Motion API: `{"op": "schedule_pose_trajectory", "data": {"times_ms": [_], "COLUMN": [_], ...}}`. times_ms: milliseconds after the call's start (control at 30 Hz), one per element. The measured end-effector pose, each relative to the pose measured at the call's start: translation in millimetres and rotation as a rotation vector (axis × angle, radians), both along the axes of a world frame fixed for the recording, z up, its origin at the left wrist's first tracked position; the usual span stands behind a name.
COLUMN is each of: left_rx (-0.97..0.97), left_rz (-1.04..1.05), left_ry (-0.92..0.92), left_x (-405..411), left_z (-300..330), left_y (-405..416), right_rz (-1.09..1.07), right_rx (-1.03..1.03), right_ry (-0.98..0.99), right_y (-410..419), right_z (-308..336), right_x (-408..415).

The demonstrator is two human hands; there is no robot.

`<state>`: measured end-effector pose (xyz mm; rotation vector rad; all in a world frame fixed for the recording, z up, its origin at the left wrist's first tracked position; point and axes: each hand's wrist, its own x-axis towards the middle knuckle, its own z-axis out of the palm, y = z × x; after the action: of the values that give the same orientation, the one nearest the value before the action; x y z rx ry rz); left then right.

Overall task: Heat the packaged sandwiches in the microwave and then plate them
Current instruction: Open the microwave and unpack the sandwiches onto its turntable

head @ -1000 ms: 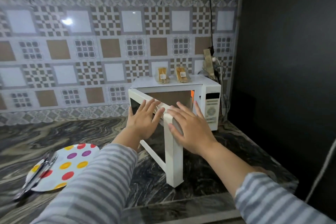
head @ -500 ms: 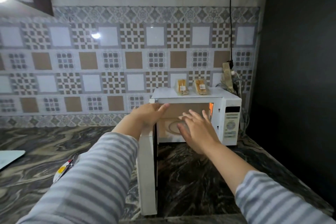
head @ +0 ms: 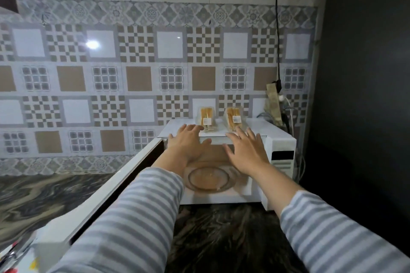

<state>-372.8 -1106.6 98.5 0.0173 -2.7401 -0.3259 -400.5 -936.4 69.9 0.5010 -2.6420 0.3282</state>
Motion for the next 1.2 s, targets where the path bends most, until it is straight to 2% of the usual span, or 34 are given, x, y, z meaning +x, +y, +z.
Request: {"op": "schedule_pose_trajectory", "data": {"times_ms": [333,533,900,1000,1200], "left_rx": [0.107,0.144,0.289,0.322,0.393], "left_rz": [0.092,0.167,0.196,0.204,0.181], "left_ry": [0.074,-0.001,0.088,0.108,0.197], "left_x": [-159,-202,-190,-169,-106], "left_z": [17,16,9,7,3], "left_y": [8,11,20,24,45], "right_rz": [0.001,-0.035,-0.149,-0.199,-0.196], "right_rx": [-0.087,-0.182,-0.286,-0.284,-0.386], "right_ry": [-0.022,-0.123,-0.138,-0.178,-0.136], "right_y": [4,-13,-23,-18,6], "right_z": [50,53,43,45,41], "right_x": [-160,-198,-190,-172,-111]}}
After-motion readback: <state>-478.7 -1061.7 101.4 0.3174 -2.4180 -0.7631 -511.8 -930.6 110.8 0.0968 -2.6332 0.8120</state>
